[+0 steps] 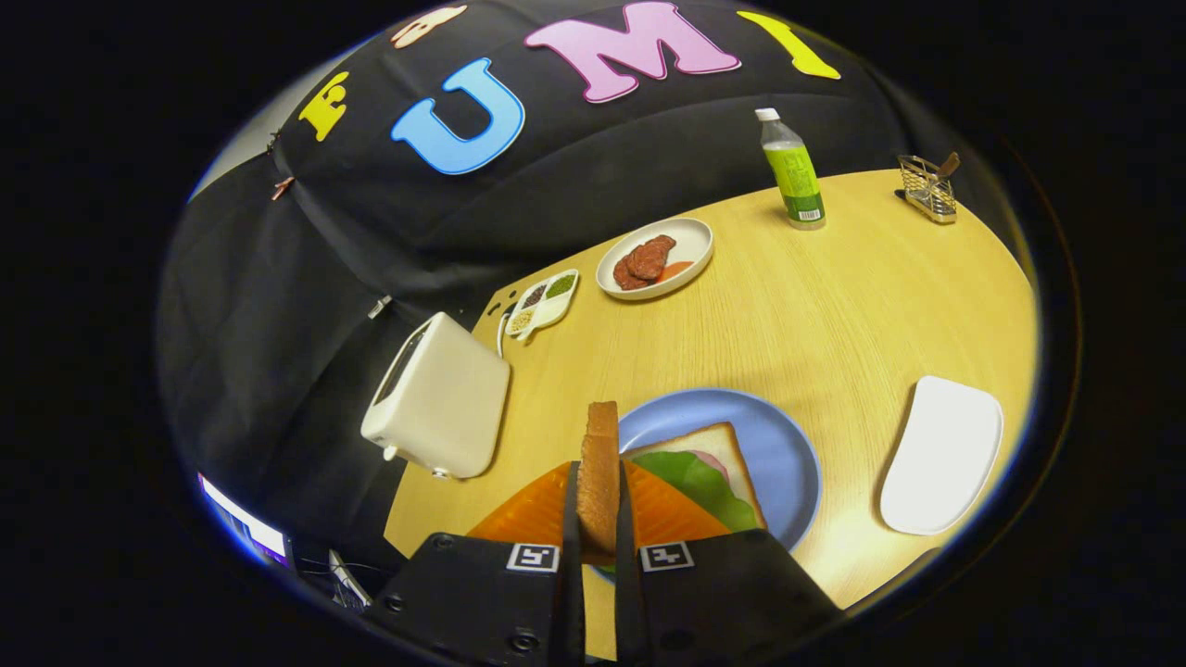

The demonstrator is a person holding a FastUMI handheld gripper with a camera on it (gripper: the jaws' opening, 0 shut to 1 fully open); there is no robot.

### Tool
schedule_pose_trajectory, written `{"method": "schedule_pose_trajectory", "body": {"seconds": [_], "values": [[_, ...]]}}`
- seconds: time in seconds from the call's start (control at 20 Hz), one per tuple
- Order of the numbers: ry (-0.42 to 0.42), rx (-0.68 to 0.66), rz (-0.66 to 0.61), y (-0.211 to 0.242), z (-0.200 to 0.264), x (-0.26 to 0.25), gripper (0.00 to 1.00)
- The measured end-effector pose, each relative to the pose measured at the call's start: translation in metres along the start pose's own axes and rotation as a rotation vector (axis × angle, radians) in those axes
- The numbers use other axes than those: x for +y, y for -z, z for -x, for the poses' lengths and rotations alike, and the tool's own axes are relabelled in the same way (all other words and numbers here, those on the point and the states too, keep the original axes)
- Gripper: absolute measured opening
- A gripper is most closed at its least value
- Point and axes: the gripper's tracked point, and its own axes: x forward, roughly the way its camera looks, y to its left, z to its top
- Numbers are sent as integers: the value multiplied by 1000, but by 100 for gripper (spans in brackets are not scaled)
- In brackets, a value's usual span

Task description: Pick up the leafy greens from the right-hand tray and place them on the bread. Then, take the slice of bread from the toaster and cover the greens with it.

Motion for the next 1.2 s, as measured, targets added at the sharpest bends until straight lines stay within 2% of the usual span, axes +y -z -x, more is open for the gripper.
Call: {"method": "schedule_pose_trajectory", "body": {"seconds": [0.2, 0.3, 0.4, 0.55, 0.6, 0.7, 0.8, 0.9, 1.05, 1.2], "values": [[115, -7, 18, 0, -6, -38, 21], [139, 0, 29, 0, -4, -49, 39], [167, 1, 44, -2, -2, -58, 46], [205, -8, 68, -6, 3, -70, 62], [211, -18, 68, -9, 6, -72, 67], [216, -41, 72, -17, 11, -75, 68], [217, -76, 100, -29, 20, -75, 73], [214, -123, 140, -43, 31, -71, 74], [197, -209, 205, -71, 53, -59, 86], [194, -296, 300, -105, 83, -46, 91]]}}
